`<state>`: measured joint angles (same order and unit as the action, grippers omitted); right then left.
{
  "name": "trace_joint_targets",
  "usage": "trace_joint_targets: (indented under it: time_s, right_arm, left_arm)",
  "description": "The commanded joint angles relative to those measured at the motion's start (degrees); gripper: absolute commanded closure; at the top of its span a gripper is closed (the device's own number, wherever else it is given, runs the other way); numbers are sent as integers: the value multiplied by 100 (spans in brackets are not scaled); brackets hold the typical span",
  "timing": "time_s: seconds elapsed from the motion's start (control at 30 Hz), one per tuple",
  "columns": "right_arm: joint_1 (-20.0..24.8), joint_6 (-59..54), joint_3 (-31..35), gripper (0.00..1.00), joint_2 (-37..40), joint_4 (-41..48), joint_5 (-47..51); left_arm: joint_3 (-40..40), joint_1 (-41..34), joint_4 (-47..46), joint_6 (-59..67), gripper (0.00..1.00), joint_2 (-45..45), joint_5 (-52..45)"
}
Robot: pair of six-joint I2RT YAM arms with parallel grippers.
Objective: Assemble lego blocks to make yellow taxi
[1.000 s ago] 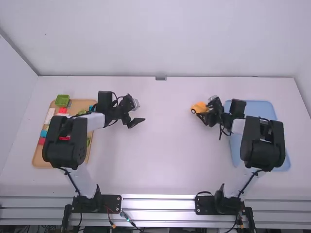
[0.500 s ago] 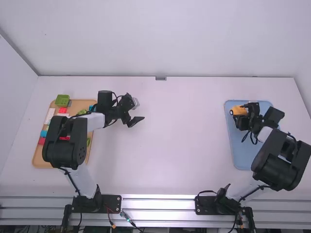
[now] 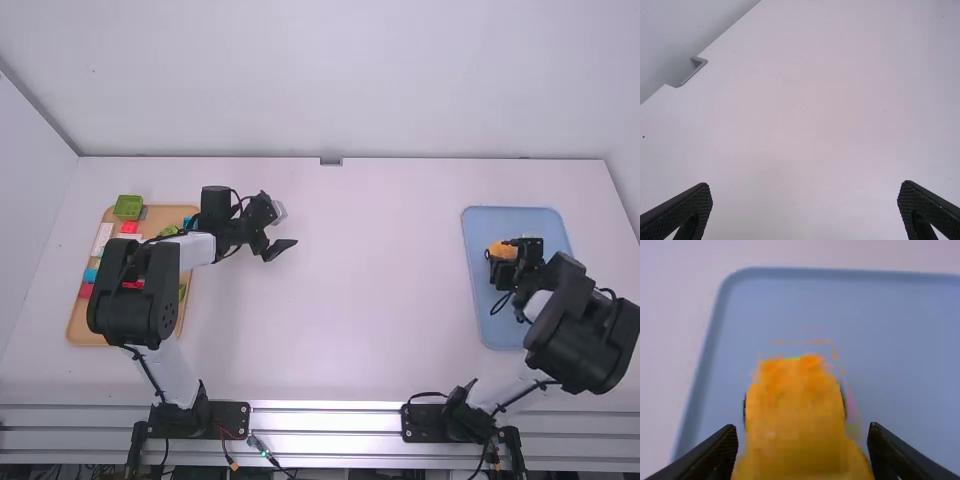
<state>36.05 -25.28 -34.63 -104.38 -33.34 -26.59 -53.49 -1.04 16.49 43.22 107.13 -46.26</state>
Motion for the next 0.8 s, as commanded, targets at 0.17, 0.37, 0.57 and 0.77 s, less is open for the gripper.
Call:
trace_joint_targets:
  time_s: [0.17,0.37,0.57,0.77]
  right_arm:
    - [-9,199,-229,1,-173,254,98]
    - [-120,450,-411,1,411,723,254]
    - [-566,455,-732,1,1259,1849,1016]
    - [-1427,450,-1093,1,1974,2924,1438]
  left_arm:
    - [42,-48,-15,-35,1,-57,-76]
    - [42,-46,2,-37,1,-57,-63]
    - [37,-48,282,-841,1,-57,81]
    - [-98,-94,629,-2461,1,-87,1021]
